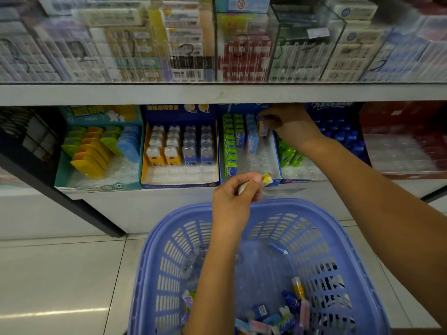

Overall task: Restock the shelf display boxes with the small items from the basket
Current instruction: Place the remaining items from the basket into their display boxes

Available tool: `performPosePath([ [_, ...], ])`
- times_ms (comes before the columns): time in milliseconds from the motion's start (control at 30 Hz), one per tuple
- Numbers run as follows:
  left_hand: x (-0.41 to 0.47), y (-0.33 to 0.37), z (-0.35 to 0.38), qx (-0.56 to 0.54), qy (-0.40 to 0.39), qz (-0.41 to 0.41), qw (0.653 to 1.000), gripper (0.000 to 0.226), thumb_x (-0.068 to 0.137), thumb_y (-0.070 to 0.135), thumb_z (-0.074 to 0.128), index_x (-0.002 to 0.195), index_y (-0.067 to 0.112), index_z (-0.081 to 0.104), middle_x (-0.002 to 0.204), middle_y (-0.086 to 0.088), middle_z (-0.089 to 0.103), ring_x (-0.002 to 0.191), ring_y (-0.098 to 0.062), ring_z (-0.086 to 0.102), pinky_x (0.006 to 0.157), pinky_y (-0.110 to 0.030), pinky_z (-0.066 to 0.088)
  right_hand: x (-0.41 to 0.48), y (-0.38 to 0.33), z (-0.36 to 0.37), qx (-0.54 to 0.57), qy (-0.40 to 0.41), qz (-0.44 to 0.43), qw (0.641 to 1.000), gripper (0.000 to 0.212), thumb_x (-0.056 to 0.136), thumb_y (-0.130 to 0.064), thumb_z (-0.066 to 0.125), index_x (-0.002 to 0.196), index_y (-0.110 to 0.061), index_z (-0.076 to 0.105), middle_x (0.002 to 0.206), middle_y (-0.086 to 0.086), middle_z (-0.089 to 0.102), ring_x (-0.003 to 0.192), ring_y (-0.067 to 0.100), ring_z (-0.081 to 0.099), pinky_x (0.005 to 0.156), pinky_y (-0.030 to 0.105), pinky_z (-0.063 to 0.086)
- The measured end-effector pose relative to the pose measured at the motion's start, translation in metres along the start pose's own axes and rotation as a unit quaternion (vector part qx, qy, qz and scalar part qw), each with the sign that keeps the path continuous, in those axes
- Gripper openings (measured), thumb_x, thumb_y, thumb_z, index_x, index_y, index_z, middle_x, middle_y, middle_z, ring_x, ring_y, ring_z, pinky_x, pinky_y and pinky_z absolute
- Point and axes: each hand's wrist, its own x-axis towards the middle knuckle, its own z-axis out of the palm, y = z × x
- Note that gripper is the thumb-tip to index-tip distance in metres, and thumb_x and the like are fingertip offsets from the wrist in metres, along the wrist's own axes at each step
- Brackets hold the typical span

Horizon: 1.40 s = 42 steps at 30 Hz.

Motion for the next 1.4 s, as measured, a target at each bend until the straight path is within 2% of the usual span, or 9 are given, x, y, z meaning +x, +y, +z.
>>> performPosePath([
  [233,0.001,-0.001,-0.001,0.010,-0.031,-0.012,0.999,0.024,0.085,0.006,0.068,0.100,0.026,0.067,0.092,0.004,0.070,0.083,-0.007,0.065,0.075,-0.014,0.053,0.003,0.008,0.004,-0.012,-0.004,-0.007,1.000,0.020,0.090,-0.012,0.059,0.108,-0.006,0.067,0.110,0.012,0.068,0.103,0.023,0.061,0.084,0.018,0.041],
  [500,-0.003,0.006,0.003,-0.099,-0.010,-0.061,0.993,0.019,0.093,0.020,0.059,0.100,0.005,0.068,0.087,-0.006,0.074,0.075,-0.011,0.071,0.067,-0.017,0.055,-0.008,0.012,0.013,-0.079,0.057,-0.037,0.995,0.021,0.088,-0.015,0.063,0.099,0.001,0.072,0.115,0.019,0.064,0.108,0.034,0.056,0.092,0.036,0.041],
  [667,-0.006,0.011,0.008,-0.126,-0.008,-0.076,0.989,0.023,0.098,0.024,0.049,0.091,0.007,0.063,0.075,-0.002,0.074,0.066,-0.009,0.069,0.061,-0.018,0.055,-0.019,0.006,0.003,-0.075,0.037,-0.023,0.996,0.027,0.091,-0.019,0.060,0.113,-0.007,0.068,0.125,0.013,0.057,0.120,0.028,0.048,0.098,0.029,0.037],
  [800,-0.008,0.009,0.012,-0.128,0.004,-0.055,0.990,0.024,0.100,0.022,0.046,0.089,0.012,0.065,0.078,-0.002,0.071,0.064,-0.007,0.065,0.063,-0.018,0.054,-0.059,-0.013,-0.006,0.212,-0.018,0.078,0.974,0.018,0.089,-0.021,0.063,0.099,-0.007,0.068,0.084,0.002,0.070,0.072,0.014,0.066,0.071,0.026,0.054],
  [933,-0.008,0.010,0.015,-0.122,-0.007,-0.020,0.992,0.025,0.101,0.020,0.044,0.092,0.011,0.065,0.077,0.000,0.070,0.064,-0.006,0.063,0.063,-0.018,0.054,-0.098,-0.020,-0.010,0.424,-0.138,0.089,0.891,0.012,0.079,-0.015,0.070,0.091,-0.014,0.072,0.080,0.002,0.074,0.071,0.011,0.068,0.069,0.018,0.056],
  [1100,0.000,0.010,0.011,0.141,-0.040,0.096,0.985,0.025,0.100,0.025,0.046,0.120,0.013,0.056,0.099,0.009,0.063,0.085,0.000,0.060,0.077,-0.015,0.051,-0.090,-0.008,-0.015,0.403,0.020,0.104,0.909,0.017,0.080,-0.008,0.071,0.097,-0.006,0.068,0.079,0.002,0.071,0.067,0.006,0.067,0.067,0.015,0.055],
  [1167,0.001,0.007,0.011,0.341,-0.062,0.159,0.925,0.037,0.099,0.032,0.046,0.133,0.018,0.048,0.122,0.012,0.054,0.106,0.000,0.053,0.084,-0.012,0.045,-0.073,0.001,-0.020,0.327,0.121,0.089,0.933,0.016,0.079,-0.008,0.073,0.095,-0.007,0.068,0.080,-0.001,0.068,0.067,0.002,0.064,0.068,0.012,0.053],
  [1267,0.001,-0.004,0.016,0.522,-0.083,0.173,0.831,0.055,0.097,0.034,0.051,0.145,0.012,0.035,0.149,-0.003,0.034,0.137,-0.020,0.030,0.111,-0.028,0.030,-0.049,0.006,-0.018,0.187,0.174,0.047,0.966,0.020,0.080,-0.013,0.073,0.097,-0.004,0.070,0.087,0.004,0.069,0.077,0.008,0.061,0.069,0.007,0.044],
  [1400,0.001,-0.011,0.017,0.577,-0.073,0.183,0.792,0.064,0.096,0.036,0.050,0.148,0.007,0.026,0.155,-0.006,0.025,0.144,-0.021,0.016,0.120,-0.027,0.001,-0.028,0.007,0.000,0.096,0.145,0.015,0.985,0.020,0.082,-0.016,0.071,0.096,-0.002,0.070,0.095,0.011,0.071,0.085,0.017,0.062,0.072,0.014,0.042],
])
